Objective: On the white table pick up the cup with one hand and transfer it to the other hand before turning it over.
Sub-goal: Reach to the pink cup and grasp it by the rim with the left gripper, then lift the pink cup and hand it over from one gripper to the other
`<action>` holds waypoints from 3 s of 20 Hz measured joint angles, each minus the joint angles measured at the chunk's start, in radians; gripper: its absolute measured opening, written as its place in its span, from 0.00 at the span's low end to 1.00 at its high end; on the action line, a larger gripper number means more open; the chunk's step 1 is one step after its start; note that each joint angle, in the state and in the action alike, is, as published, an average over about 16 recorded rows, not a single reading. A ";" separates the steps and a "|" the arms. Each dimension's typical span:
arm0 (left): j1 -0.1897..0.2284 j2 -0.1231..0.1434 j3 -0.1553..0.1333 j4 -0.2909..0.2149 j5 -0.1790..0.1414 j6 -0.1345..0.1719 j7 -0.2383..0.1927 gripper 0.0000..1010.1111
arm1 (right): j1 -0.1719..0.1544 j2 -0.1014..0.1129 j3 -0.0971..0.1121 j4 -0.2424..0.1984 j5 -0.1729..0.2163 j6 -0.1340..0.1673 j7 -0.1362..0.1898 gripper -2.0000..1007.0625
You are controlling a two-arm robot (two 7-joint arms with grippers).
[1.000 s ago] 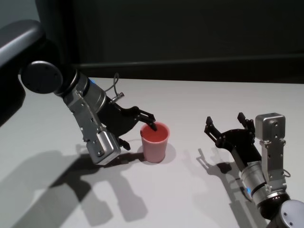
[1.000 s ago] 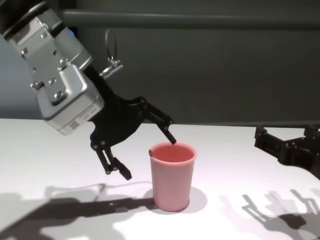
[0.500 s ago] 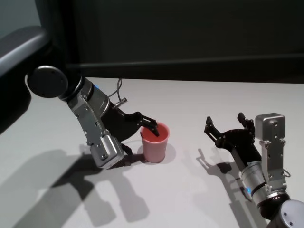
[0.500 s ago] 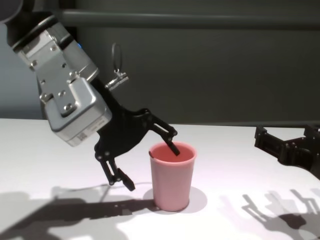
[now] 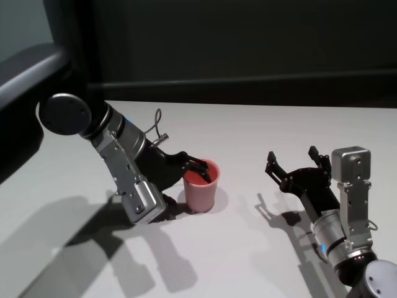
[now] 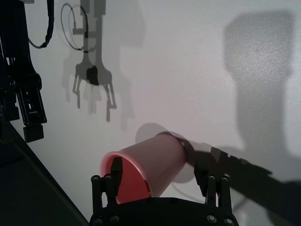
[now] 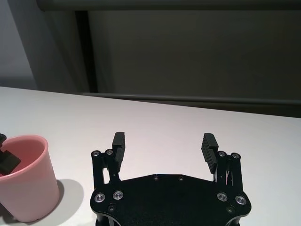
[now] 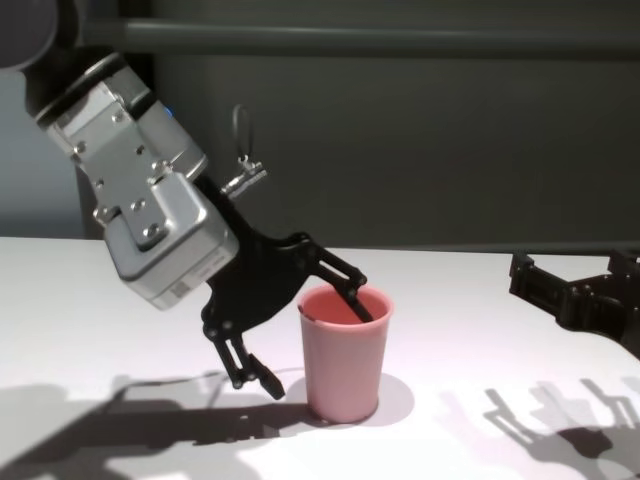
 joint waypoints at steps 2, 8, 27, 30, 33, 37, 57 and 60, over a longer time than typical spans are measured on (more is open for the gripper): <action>-0.001 -0.002 0.003 0.006 -0.002 0.001 0.006 0.99 | 0.000 0.000 0.000 0.000 0.000 0.000 0.000 0.99; -0.007 -0.007 0.012 0.024 -0.002 0.003 0.023 0.99 | 0.000 0.000 0.000 0.000 0.000 0.000 0.000 0.99; -0.038 -0.004 0.068 0.047 0.064 -0.018 0.059 0.99 | 0.000 0.000 0.000 0.000 0.000 0.000 0.000 0.99; -0.042 -0.006 0.073 0.048 0.068 -0.019 0.061 0.99 | 0.000 0.000 0.000 0.000 0.000 0.000 0.000 0.99; -0.044 -0.007 0.075 0.048 0.070 -0.018 0.062 0.99 | 0.000 0.000 0.000 0.000 0.000 0.000 0.000 0.99; -0.045 -0.008 0.076 0.048 0.071 -0.018 0.063 0.98 | 0.000 0.000 0.000 0.000 0.000 0.000 0.000 0.99; -0.043 -0.006 0.073 0.045 0.068 -0.018 0.060 0.54 | 0.000 0.000 0.000 0.000 0.000 0.000 0.000 0.99; -0.042 -0.006 0.073 0.045 0.068 -0.018 0.060 0.43 | 0.000 0.000 0.000 0.000 0.000 0.000 0.000 0.99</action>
